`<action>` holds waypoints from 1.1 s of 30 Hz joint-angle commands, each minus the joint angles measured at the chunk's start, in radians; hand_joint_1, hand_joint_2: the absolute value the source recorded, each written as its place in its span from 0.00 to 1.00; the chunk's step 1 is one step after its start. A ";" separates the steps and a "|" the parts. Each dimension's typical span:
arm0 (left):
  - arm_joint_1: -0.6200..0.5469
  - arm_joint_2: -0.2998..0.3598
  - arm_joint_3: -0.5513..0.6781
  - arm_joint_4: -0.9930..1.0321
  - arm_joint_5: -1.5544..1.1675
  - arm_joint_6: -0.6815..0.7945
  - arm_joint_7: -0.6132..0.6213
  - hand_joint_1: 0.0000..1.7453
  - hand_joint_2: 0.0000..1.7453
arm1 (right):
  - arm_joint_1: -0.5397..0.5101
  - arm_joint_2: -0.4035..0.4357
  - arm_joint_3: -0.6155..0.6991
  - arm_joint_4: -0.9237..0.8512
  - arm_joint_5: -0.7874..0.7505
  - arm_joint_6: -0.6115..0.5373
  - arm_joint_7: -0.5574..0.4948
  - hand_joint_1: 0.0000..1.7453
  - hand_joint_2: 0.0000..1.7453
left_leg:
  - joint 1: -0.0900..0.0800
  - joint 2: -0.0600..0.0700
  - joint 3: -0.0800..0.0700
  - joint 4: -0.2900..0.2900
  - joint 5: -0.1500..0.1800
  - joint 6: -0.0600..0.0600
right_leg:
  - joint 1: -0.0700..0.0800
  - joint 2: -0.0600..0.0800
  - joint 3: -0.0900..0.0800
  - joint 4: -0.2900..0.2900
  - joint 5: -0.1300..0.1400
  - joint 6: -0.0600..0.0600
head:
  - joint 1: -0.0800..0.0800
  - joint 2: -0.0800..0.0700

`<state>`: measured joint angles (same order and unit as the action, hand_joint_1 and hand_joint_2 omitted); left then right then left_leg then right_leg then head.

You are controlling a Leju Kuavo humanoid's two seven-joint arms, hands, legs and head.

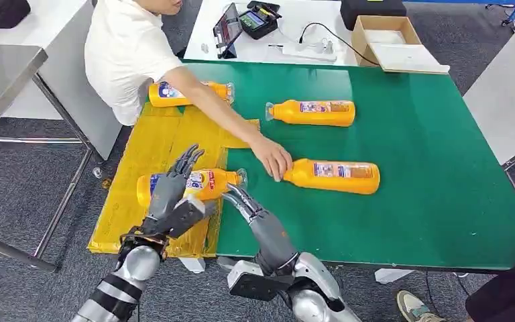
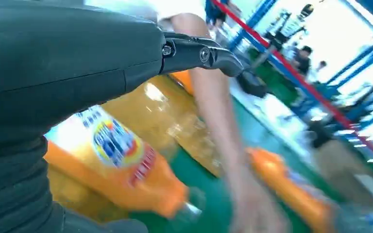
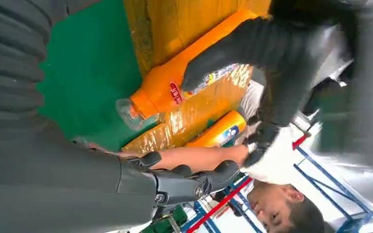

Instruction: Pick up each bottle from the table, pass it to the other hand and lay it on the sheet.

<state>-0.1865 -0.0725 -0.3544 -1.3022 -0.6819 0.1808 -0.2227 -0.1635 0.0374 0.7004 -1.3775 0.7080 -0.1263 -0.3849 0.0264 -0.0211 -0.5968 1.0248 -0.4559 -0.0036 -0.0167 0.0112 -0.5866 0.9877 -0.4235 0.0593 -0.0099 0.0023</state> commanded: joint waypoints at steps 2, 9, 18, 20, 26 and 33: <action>0.060 -0.008 0.048 -0.122 0.036 -0.009 -0.014 0.00 1.00 | 0.006 -0.035 -0.014 -0.014 0.005 -0.005 0.003 0.00 1.00 | 0.000 0.003 0.004 -0.001 -0.001 0.002 | 0.001 -0.001 0.003 -0.001 0.000 -0.003 | 0.000 0.000; 0.060 -0.008 0.048 -0.122 0.036 -0.009 -0.014 0.00 1.00 | 0.006 -0.035 -0.014 -0.014 0.005 -0.005 0.003 0.00 1.00 | 0.000 0.002 0.001 0.000 0.000 0.001 | 0.000 0.000 0.001 -0.001 0.000 -0.001 | 0.000 0.000; 0.157 -0.072 0.112 -0.211 0.413 -0.036 -0.077 0.00 1.00 | 0.063 -0.066 -0.035 -0.071 0.056 -0.107 0.018 0.00 1.00 | 0.000 0.001 0.002 -0.001 0.000 0.001 | 0.000 0.000 0.002 -0.001 0.000 -0.001 | 0.000 0.000; 0.214 -0.069 0.080 -0.265 0.426 -0.037 -0.106 0.00 1.00 | 0.076 -0.109 -0.083 -0.063 0.140 -0.174 0.074 0.00 1.00 | 0.000 0.002 0.003 -0.001 -0.001 0.002 | 0.000 -0.001 0.003 -0.002 0.000 -0.002 | 0.000 0.000; 0.346 -0.040 0.026 -0.385 0.364 0.025 -0.146 0.00 1.00 | 0.092 -0.256 -0.351 0.059 0.255 -0.217 0.136 0.00 1.00 | -0.001 -0.001 0.003 -0.002 0.000 0.003 | 0.000 -0.003 0.004 -0.004 0.000 -0.001 | 0.000 0.000; 0.332 -0.041 0.019 -0.392 0.423 0.025 -0.157 0.00 1.00 | -0.052 -0.228 -0.402 0.326 0.291 -0.135 0.113 0.00 1.00 | -0.004 0.003 0.001 -0.001 0.000 0.002 | -0.003 0.001 0.001 -0.002 0.001 -0.001 | 0.000 0.000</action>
<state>0.1385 -0.1328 -0.3063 -1.6708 -0.3006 0.2140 -0.3818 -0.0813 -0.1743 0.3888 -1.3563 0.9685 -0.3061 -0.2697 0.0226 -0.0213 -0.5986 1.0248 -0.4566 -0.0027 -0.0204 0.0110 -0.5878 0.9869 -0.4234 0.0598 -0.0095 0.0023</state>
